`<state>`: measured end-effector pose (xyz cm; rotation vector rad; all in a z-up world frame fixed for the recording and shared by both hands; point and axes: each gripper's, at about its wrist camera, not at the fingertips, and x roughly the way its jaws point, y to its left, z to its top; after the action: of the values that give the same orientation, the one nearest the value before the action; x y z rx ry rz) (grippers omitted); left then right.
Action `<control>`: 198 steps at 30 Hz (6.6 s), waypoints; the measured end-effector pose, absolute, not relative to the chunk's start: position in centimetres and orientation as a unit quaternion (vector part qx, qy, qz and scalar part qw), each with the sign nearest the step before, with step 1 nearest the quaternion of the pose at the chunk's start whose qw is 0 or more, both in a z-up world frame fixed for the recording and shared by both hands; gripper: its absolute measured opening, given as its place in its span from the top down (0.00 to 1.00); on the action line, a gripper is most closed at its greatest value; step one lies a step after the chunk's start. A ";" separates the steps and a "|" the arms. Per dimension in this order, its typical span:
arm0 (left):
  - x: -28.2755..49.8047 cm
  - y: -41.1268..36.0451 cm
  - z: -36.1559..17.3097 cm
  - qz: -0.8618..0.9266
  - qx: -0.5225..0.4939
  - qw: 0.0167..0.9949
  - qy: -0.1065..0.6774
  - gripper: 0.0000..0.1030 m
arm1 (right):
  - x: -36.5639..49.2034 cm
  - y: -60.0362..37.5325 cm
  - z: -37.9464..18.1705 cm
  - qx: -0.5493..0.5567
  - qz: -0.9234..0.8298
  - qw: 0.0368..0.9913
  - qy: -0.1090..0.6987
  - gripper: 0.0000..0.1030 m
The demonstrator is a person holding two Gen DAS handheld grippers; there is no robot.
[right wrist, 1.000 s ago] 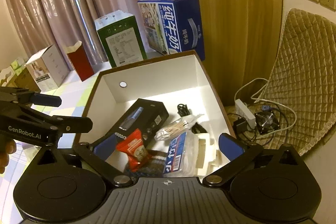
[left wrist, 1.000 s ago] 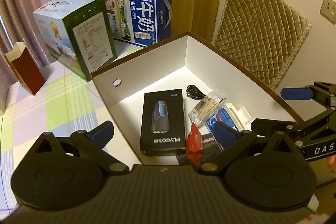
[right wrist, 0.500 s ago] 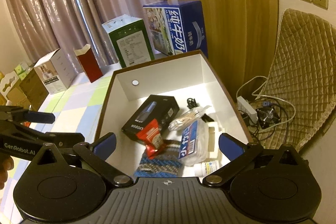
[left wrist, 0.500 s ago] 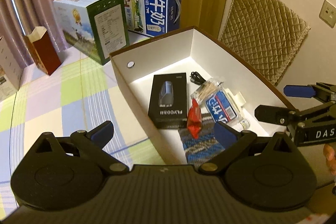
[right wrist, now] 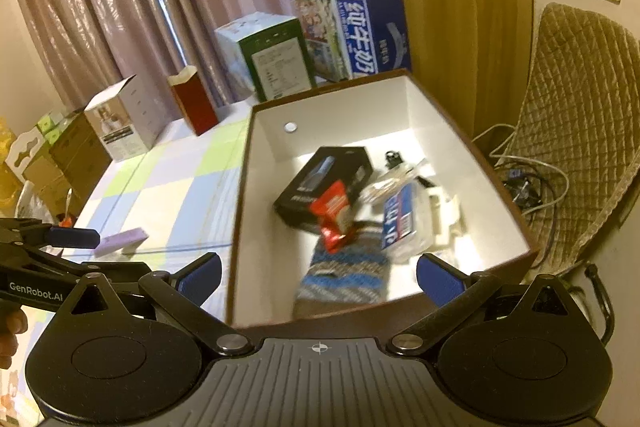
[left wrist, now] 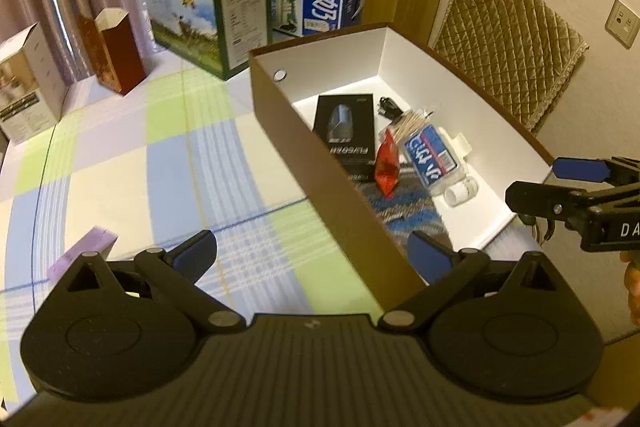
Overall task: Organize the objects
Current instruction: 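Withdraw both tools from the box toward the purple tube and clear cup, then grasp the purple squeeze tube with the right tool while the left tool grasps the clear plastic cup, then lift the tube and cup and carry both toward the cardboard box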
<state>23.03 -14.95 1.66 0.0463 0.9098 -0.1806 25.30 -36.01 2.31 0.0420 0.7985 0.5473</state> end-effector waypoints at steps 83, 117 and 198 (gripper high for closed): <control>17.8 17.1 -4.6 0.110 -0.038 0.872 0.476 0.03 | 21.9 0.3 -7.4 -0.076 0.376 0.802 0.458 0.02; 23.9 18.2 -9.3 0.067 -0.047 0.862 0.501 0.03 | 31.0 -3.2 -12.8 -0.076 0.229 0.826 0.510 0.11; 17.1 6.5 -10.9 -0.065 -0.007 0.854 0.516 0.33 | 17.6 -15.6 -12.5 -0.131 0.307 0.800 0.498 0.71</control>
<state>17.12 6.47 -10.87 -0.0145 1.0848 -0.1377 17.59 -15.58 -12.51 -0.2818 1.0682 0.6592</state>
